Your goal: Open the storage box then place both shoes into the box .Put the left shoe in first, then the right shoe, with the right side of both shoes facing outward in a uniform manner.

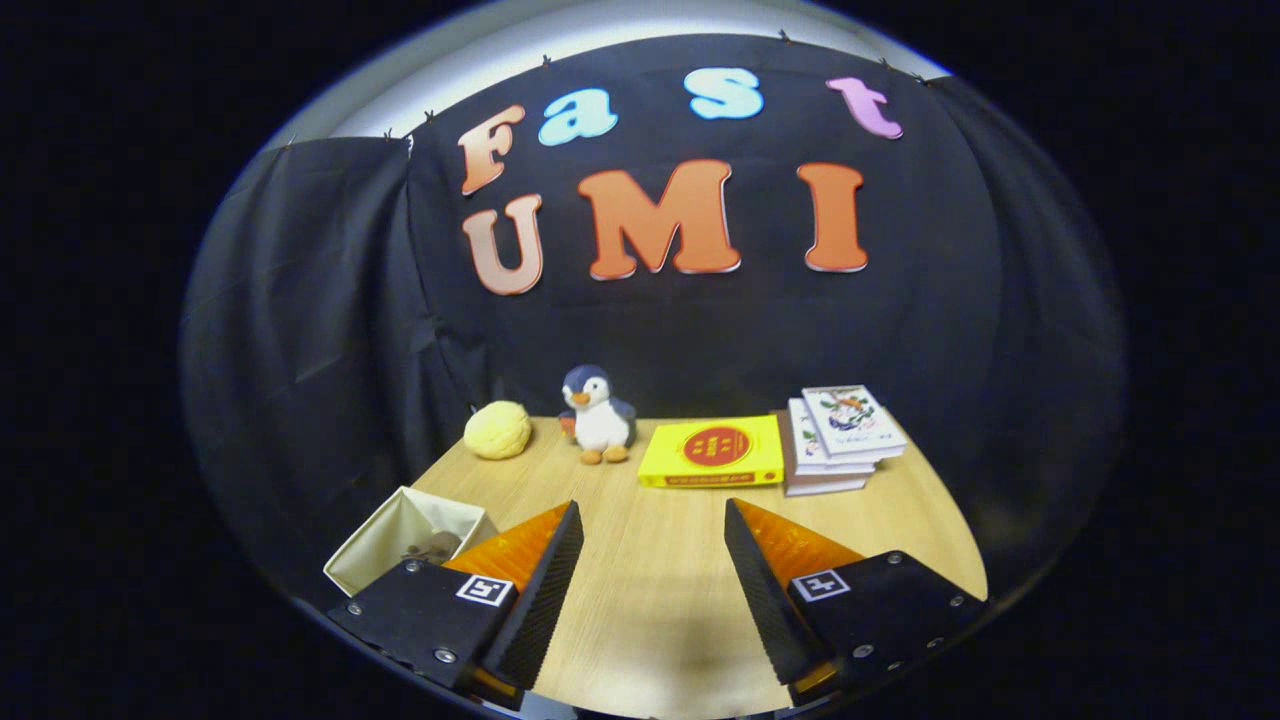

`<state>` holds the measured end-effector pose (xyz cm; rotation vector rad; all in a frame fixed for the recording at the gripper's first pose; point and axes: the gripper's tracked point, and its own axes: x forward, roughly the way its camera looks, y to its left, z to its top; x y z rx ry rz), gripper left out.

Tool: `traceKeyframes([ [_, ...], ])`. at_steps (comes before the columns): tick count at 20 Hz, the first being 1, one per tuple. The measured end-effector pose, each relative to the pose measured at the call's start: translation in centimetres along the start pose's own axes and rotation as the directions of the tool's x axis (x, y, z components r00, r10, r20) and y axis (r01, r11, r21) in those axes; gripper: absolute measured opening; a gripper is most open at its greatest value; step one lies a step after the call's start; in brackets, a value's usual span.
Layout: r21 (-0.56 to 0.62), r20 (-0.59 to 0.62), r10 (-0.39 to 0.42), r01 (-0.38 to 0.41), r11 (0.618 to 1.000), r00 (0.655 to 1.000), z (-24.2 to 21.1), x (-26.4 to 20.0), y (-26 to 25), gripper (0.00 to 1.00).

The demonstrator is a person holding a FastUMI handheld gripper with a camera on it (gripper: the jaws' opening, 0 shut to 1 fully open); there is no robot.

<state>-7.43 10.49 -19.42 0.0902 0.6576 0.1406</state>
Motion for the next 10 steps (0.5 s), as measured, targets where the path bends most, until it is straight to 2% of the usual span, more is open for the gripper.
traceKeyframes([
  [3, -0.024, 0.11, -0.05, 0.053, 0.998, 0.993, 3.0, -2.0, -4.4, 0.88],
  [10, -0.036, 0.293, -0.052, 0.065, 0.997, 0.955, 7.2, -4.7, -7.9, 0.9],
])
